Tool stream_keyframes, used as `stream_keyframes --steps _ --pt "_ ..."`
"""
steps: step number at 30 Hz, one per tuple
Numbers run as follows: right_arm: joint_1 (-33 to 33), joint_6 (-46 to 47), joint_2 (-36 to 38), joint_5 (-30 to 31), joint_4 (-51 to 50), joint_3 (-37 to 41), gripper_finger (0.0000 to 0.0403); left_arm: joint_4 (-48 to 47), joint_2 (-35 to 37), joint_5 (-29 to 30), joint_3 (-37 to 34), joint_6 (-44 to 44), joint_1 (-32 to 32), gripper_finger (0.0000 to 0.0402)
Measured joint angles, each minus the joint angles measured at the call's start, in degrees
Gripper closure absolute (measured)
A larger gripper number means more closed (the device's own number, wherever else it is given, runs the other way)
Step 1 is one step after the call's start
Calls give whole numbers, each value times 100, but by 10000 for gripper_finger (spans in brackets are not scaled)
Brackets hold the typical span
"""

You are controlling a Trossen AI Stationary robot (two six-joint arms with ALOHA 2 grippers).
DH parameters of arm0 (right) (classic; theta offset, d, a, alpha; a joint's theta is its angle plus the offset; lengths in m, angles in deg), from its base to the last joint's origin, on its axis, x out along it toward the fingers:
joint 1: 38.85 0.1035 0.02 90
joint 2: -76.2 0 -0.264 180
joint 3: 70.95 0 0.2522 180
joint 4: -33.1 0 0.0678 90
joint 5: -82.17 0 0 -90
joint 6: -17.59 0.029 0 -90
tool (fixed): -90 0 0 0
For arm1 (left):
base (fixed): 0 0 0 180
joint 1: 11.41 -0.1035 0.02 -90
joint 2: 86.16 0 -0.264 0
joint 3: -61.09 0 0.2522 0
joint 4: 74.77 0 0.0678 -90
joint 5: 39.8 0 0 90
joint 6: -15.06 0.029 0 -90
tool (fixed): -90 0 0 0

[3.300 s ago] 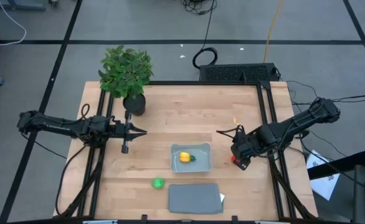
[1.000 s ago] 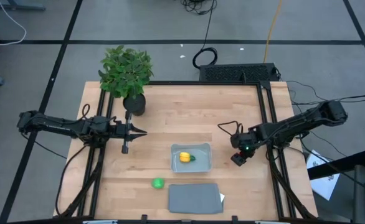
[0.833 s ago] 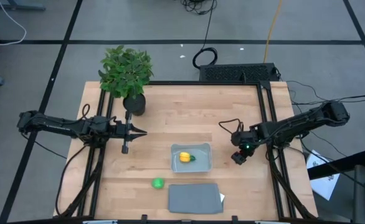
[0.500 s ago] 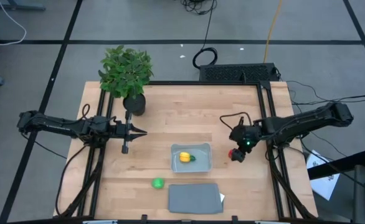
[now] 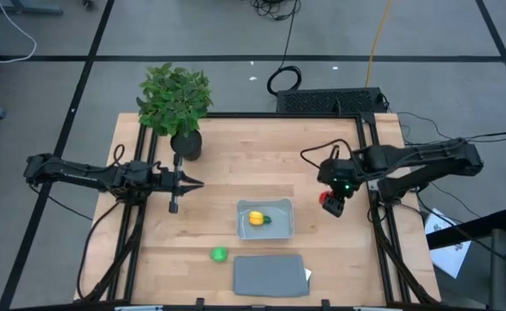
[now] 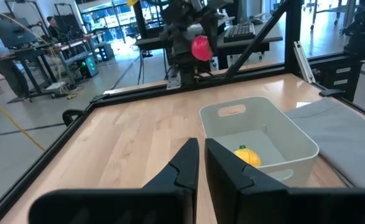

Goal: Pick and placing Produce into tupperware
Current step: Put the red tomato into the gray bin

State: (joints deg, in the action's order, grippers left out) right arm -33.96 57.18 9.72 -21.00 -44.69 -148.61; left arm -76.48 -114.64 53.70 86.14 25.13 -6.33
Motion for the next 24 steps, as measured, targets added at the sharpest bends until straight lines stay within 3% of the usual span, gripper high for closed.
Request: stream_keyframes --steps 14,24 --pt "-144 -931 -857 301 -868 -1664 214 16 1 155 0 -118 0 371" --pt "-770 -1436 -917 261 -1177 -2270 213 16 1 258 1 -128 1 371"
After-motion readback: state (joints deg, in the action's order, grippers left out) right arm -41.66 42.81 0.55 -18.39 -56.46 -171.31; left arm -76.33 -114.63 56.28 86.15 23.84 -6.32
